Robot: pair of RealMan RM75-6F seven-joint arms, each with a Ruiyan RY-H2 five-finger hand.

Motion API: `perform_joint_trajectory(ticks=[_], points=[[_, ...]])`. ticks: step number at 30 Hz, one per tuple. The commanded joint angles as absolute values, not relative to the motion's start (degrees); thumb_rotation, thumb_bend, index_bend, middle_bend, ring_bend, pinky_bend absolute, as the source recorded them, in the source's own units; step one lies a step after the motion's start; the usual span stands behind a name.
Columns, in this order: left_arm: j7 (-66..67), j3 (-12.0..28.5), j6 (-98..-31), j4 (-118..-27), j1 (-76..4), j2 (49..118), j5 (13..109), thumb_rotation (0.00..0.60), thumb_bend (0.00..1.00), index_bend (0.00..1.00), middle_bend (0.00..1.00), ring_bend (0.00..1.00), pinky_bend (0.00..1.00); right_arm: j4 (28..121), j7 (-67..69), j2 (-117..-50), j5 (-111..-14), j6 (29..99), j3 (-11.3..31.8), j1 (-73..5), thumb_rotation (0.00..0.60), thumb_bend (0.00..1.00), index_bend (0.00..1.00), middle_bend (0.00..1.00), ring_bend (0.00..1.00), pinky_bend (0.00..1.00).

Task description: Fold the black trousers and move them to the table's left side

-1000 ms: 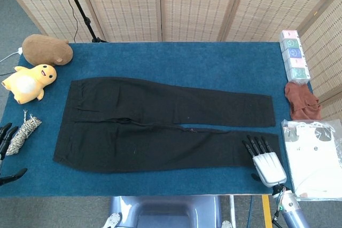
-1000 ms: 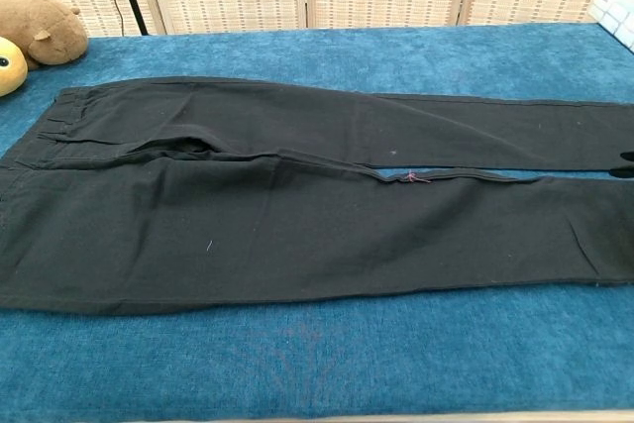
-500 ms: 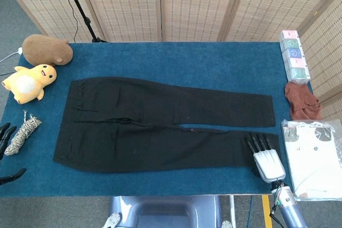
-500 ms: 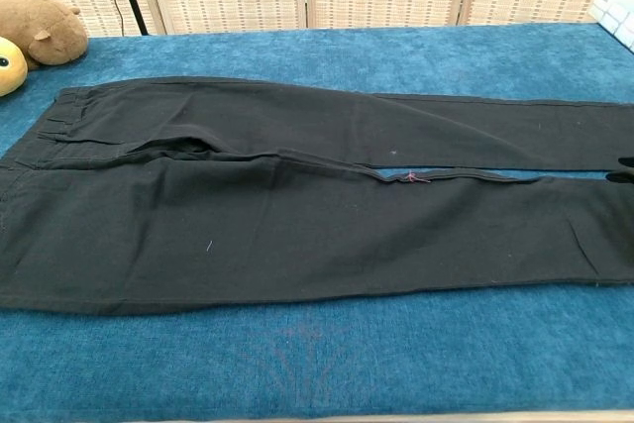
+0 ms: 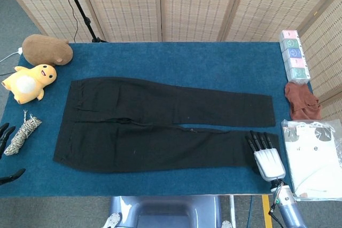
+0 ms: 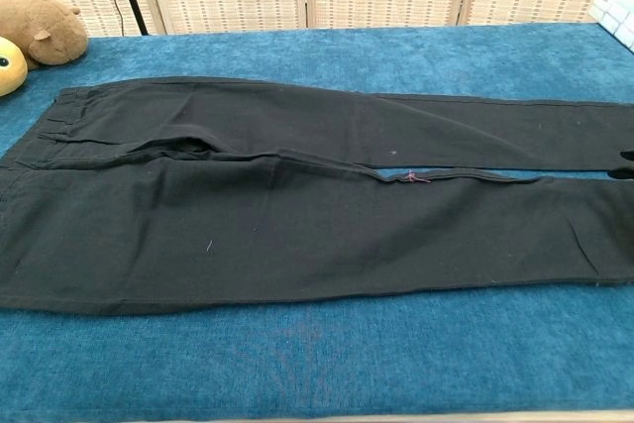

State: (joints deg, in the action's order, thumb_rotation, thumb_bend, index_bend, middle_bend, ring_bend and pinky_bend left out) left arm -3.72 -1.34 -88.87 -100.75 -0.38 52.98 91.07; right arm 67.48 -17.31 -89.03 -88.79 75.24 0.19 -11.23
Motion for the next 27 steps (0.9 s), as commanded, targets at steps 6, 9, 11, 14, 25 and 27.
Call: perform_joint_trajectory(ticks=[6,9,11,14,25,27], points=[[-3.8,-1.4,-88.8,-100.8,-0.4,52.9,91.1,0.6,0.0,0.0,0.0,0.0,0.0,66.6,-16.3,-89.3,-88.9,76.0,0.3,-11.2,0.6,0.29,0.12,0.0,0.0,0.0],[-3.8,-1.4,-88.7,-100.8,-0.4,52.9,91.1,0.6,0.0,0.0,0.0,0.0,0.0,66.4,-16.2,-89.4,-88.9,75.9,0.2,-11.3,0.6,0.29,0.15,0.0,0.0,0.0],[-3.9,-1.4,-88.7,-100.8,-0.4,52.9,91.1,0.6,0.0,0.0,0.0,0.0,0.0,66.3,-15.7,-89.5,-88.9,76.0,0.2,-11.3,0.6,0.29,0.17,0.0,0.0,0.0],[-4.0,-1.4,-88.6,-100.9,-0.4,52.8,91.0,0.6,0.0,0.0,0.0,0.0,0.0,65.4,-15.1,-90.0,-89.1,76.6,0.3,-11.3,0.6,0.31,0.22,0.0,0.0,0.02],[-3.6,-1.7,-87.5,-101.1,-0.8,52.8,91.1,0.6,0.0,0.0,0.0,0.0,0.0,62.4,-11.9,-91.3,-89.8,77.9,0.4,-11.5,0.6,0.38,0.33,0.18,0.11,0.28],[-3.4,-1.8,-87.2,-101.1,-0.9,52.8,91.2,0.6,0.0,0.0,0.0,0.0,0.0,62.3,-11.8,-91.4,-89.8,78.1,0.4,-11.5,0.6,0.38,0.35,0.21,0.14,0.29]])
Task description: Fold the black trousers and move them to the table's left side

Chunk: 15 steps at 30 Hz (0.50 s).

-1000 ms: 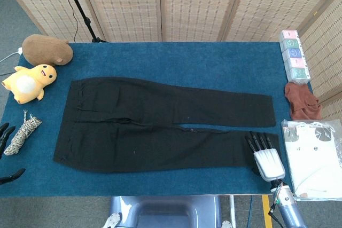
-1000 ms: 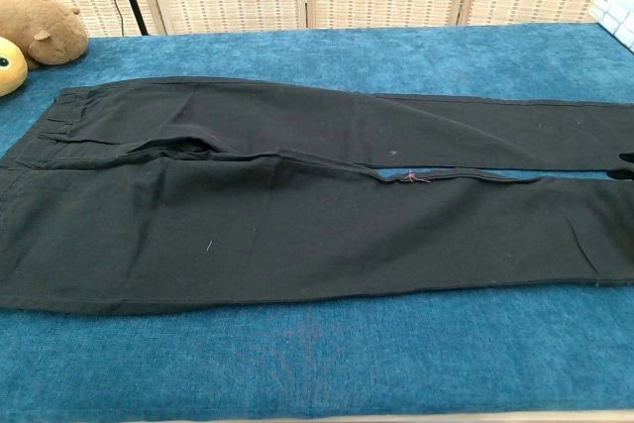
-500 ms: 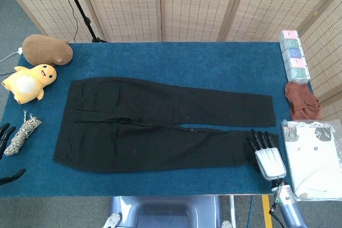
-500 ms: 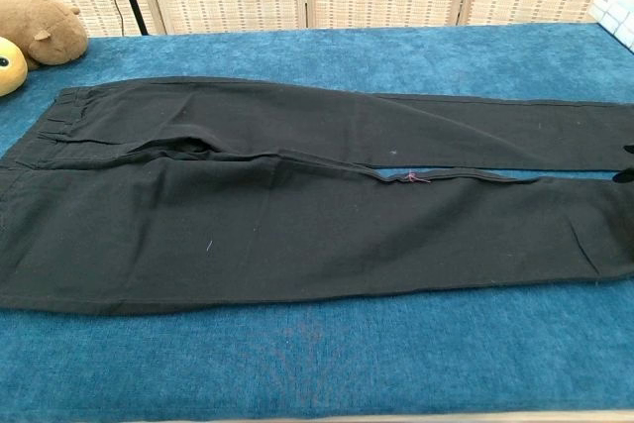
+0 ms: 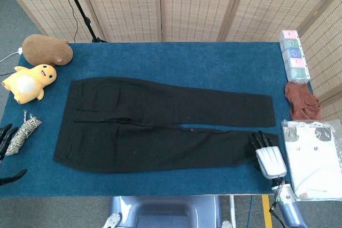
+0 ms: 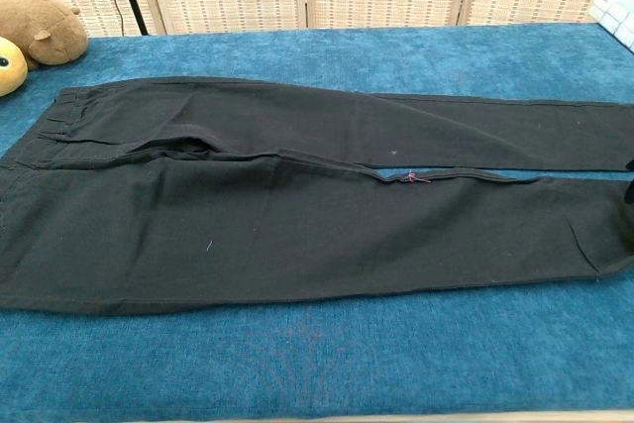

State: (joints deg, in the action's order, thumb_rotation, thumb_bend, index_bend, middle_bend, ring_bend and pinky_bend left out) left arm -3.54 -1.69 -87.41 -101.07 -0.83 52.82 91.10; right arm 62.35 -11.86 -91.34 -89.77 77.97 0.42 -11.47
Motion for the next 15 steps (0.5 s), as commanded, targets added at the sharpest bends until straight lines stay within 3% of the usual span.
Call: perform_joint_trajectory(ticks=[1,15], points=[[-3.3,-1.9,-87.1,-101.1,-1.0,52.9,91.4,0.6,0.0,0.0,0.0,0.0,0.0,62.2,-11.6,-91.4,-89.8,78.2,0.5,-11.5,0.6,0.38,0.37,0.23,0.15,0.29],[-2.7,-3.0,-86.9,-100.2,-1.1,53.8,93.8,0.6,0.0,0.0,0.0,0.0,0.0,62.3,-10.0,-90.9,-89.7,78.8,0.8,-11.7,0.6,0.47,0.54,0.39,0.26,0.39]])
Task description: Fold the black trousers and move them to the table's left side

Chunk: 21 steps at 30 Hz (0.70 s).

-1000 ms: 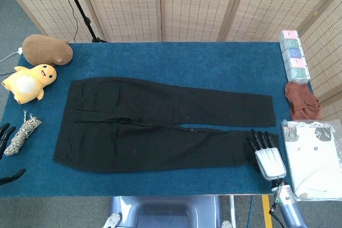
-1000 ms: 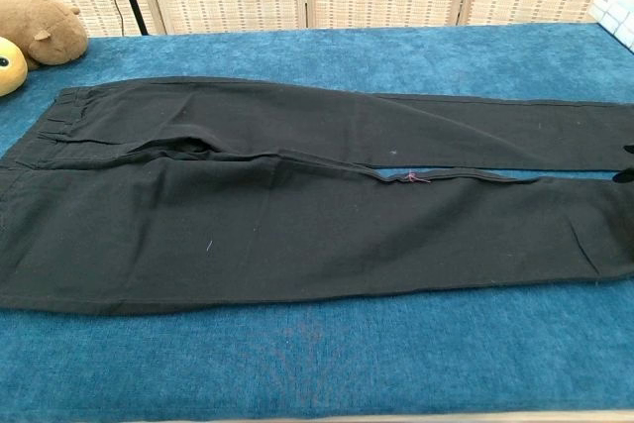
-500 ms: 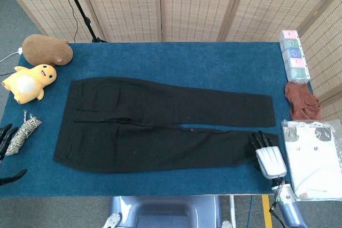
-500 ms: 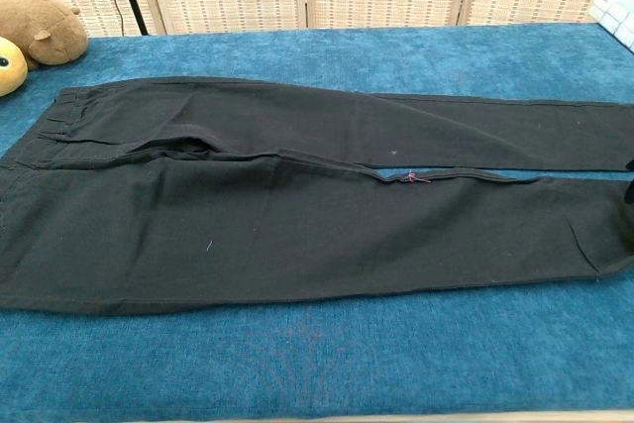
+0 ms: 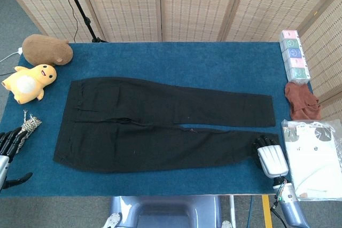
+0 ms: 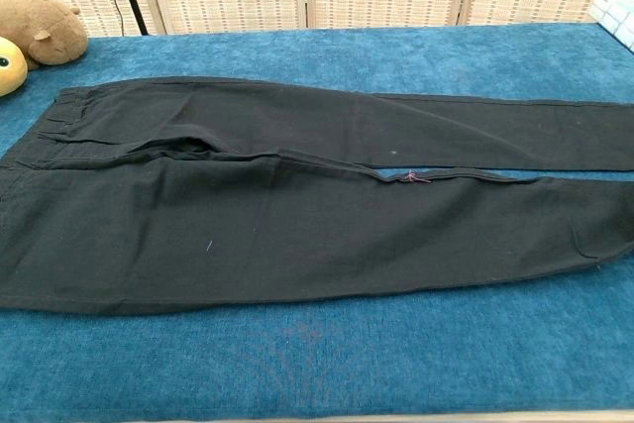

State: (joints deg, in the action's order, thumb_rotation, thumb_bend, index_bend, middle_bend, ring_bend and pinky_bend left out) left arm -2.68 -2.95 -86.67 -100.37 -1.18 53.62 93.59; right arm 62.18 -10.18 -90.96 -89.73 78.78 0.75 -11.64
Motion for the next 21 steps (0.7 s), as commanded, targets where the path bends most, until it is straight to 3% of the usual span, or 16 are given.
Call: perform_joint_trajectory(ticks=[1,9,14,21], points=[[-2.7,-3.0,-87.0,-100.0,-1.2,53.9,94.0,0.6,0.0,0.0,0.0,0.0,0.0,62.3,-9.9,-90.9,-89.7,78.8,0.8,-11.7,0.6,0.48,0.55,0.39,0.26,0.39],[-3.5,-3.4,-86.1,-97.3,-1.7,55.0,94.8,0.6,0.0,0.0,0.0,0.0,0.0,62.3,-9.2,-90.7,-89.3,78.1,0.7,-11.8,0.6,0.63,0.59,0.42,0.29,0.42],[-4.4,-3.4,-83.9,-92.3,-3.4,57.6,95.7,0.6,0.0,0.0,0.0,0.0,0.09,62.3,-8.8,-90.7,-89.1,77.6,0.6,-12.0,0.6,0.63,0.59,0.43,0.29,0.43],[-6.5,-5.8,-81.1,-78.5,-7.0,64.5,103.2,0.6,0.0,0.0,0.0,0.0,0.1,62.7,-8.6,-90.6,-89.1,77.7,0.6,-12.0,0.6,0.64,0.59,0.43,0.29,0.43]])
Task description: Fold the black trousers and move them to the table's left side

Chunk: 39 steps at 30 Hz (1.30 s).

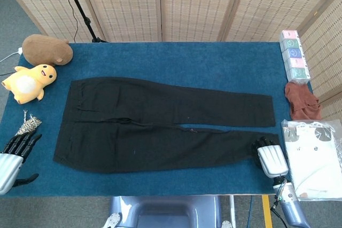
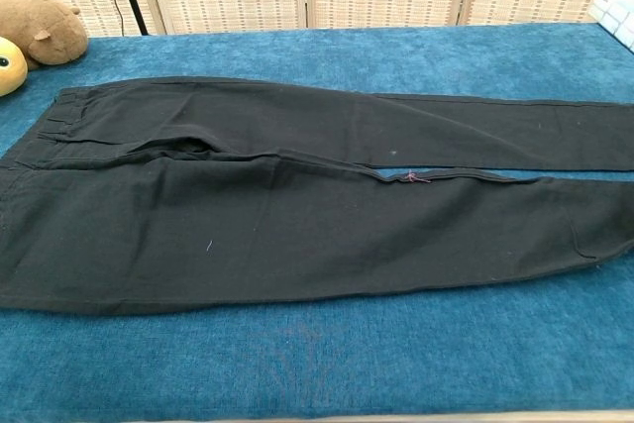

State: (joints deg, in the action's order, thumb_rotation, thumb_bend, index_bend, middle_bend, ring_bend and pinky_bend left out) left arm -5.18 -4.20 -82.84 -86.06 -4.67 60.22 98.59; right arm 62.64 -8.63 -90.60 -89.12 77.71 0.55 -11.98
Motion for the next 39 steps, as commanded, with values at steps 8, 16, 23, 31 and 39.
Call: perform_joint_trajectory(ticks=[8,16,23,31,39], points=[[-9.0,-7.3,-79.1,-63.9,-8.9,73.7,105.3,0.6,0.01,0.0,0.03,0.01,0.14,63.7,-8.0,-90.0,-88.4,77.5,0.9,-12.0,0.6,0.64,0.59,0.43,0.29,0.43],[-14.1,-6.9,-79.0,-51.3,-10.3,81.7,104.3,0.6,0.02,0.04,0.13,0.08,0.21,64.3,-7.7,-89.5,-87.8,77.0,1.1,-12.0,0.6,0.64,0.59,0.43,0.29,0.43],[-16.3,-6.4,-80.1,-44.7,-11.4,86.3,103.2,0.6,0.06,0.06,0.14,0.1,0.21,64.8,-7.2,-89.2,-87.3,76.8,1.3,-12.1,0.6,0.64,0.59,0.43,0.29,0.43],[-17.2,-6.6,-79.0,-43.3,-12.4,87.4,101.8,0.6,0.15,0.06,0.14,0.1,0.21,65.1,-7.1,-89.0,-87.1,76.6,1.3,-12.1,0.6,0.64,0.59,0.43,0.29,0.43],[-17.3,-7.2,-77.0,-41.4,-13.1,89.0,100.4,0.6,0.15,0.06,0.15,0.1,0.21,65.3,-6.8,-88.9,-86.8,76.3,1.3,-12.2,0.6,0.64,0.59,0.43,0.29,0.43]])
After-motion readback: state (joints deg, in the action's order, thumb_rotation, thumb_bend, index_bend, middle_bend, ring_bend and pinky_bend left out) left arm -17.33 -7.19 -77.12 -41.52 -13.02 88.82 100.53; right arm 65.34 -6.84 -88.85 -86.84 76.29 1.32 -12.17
